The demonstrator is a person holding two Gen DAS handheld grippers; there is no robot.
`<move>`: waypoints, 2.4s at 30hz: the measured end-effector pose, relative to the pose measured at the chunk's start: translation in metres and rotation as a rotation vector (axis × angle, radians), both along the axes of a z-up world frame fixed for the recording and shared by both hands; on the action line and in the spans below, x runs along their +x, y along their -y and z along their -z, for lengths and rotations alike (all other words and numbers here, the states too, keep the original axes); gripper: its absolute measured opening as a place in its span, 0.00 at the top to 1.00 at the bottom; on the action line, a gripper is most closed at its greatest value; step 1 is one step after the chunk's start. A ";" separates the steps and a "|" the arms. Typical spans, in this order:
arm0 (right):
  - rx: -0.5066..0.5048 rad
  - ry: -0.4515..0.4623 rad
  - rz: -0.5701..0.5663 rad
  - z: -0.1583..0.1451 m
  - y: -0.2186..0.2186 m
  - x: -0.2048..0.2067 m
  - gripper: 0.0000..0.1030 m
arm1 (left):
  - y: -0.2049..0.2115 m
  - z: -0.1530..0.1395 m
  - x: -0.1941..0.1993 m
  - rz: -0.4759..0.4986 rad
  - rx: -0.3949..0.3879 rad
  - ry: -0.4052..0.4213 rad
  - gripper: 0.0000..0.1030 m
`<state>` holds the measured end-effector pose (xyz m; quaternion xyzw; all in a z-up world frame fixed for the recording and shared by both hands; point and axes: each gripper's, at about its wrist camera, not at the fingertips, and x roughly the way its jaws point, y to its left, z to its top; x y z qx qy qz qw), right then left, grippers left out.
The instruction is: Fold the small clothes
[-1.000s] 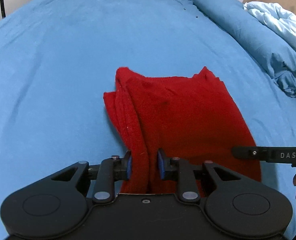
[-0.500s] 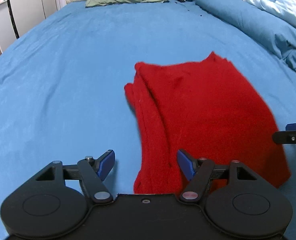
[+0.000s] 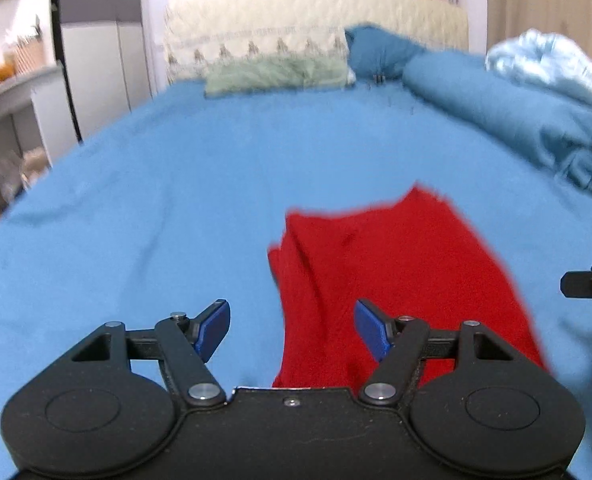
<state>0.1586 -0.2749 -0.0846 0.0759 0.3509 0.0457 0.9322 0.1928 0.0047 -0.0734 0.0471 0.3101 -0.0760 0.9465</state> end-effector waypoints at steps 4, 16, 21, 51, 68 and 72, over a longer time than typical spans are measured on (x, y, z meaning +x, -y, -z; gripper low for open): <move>-0.043 0.040 0.025 -0.065 -0.007 -0.042 0.00 | -0.001 -0.065 -0.038 -0.029 0.008 0.038 0.09; -0.138 0.017 0.081 -0.125 -0.043 -0.161 0.00 | -0.019 -0.108 -0.155 -0.098 0.024 0.033 0.00; -0.173 -0.018 0.112 -0.106 -0.050 -0.186 0.00 | -0.025 -0.082 -0.176 -0.110 0.030 -0.022 0.00; -0.168 -0.072 0.132 -0.083 -0.049 -0.205 0.00 | -0.015 -0.076 -0.194 -0.040 0.035 0.018 0.00; -0.168 -0.077 0.131 -0.083 -0.053 -0.205 0.00 | -0.015 -0.076 -0.194 -0.044 0.046 0.023 0.00; -0.170 -0.079 0.128 -0.083 -0.054 -0.204 0.00 | -0.014 -0.076 -0.195 -0.042 0.043 0.023 0.00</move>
